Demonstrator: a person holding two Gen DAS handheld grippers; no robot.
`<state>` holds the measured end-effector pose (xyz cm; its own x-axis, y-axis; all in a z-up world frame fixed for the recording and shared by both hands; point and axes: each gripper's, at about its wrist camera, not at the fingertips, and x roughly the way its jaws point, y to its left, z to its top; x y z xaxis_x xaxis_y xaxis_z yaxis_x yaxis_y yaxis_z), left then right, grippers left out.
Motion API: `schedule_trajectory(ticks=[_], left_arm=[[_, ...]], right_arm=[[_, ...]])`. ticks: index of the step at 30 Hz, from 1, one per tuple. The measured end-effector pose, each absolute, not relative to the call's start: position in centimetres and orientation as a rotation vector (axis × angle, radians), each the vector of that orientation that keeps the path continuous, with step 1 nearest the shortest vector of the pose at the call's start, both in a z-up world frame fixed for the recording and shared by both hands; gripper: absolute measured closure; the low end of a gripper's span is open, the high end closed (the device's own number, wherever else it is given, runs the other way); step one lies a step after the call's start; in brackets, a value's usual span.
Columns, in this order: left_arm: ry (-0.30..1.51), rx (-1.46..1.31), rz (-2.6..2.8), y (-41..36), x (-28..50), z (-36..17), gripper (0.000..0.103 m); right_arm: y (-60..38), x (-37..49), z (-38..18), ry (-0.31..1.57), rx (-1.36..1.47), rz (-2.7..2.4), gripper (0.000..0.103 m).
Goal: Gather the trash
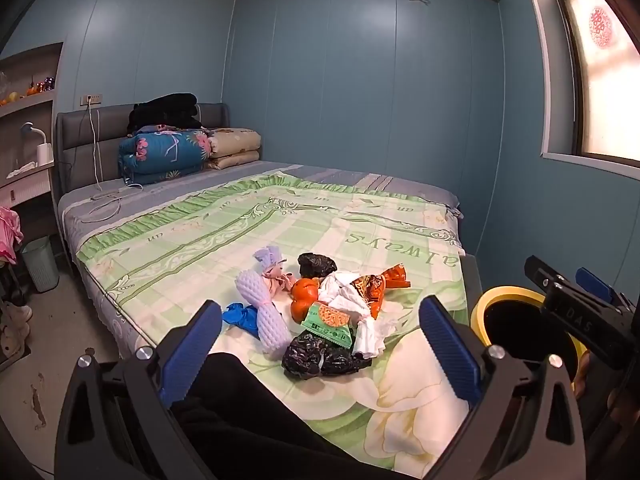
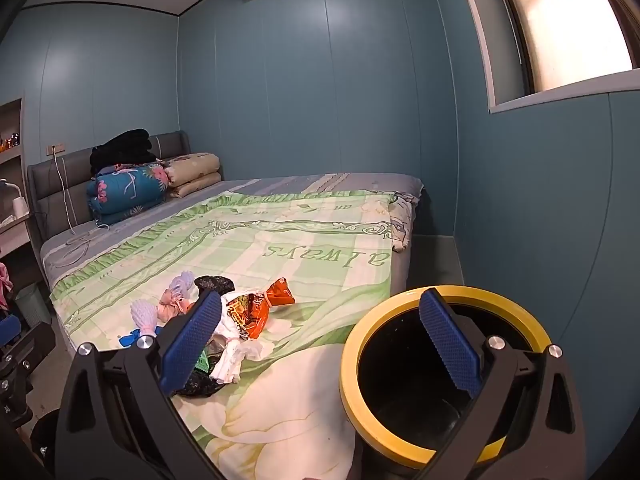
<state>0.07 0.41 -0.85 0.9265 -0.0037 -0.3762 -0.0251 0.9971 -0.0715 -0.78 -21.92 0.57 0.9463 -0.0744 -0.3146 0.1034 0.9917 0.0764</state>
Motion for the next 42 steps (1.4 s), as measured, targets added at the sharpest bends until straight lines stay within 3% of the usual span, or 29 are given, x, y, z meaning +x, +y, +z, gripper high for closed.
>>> schedule_trajectory(ticks=[42], left_arm=[[0.399, -0.077, 0.012, 0.63, -0.04, -0.93, 0.008]], right_arm=[[-21.78, -0.23, -0.22, 0.331, 0.099, -0.093, 0.008]])
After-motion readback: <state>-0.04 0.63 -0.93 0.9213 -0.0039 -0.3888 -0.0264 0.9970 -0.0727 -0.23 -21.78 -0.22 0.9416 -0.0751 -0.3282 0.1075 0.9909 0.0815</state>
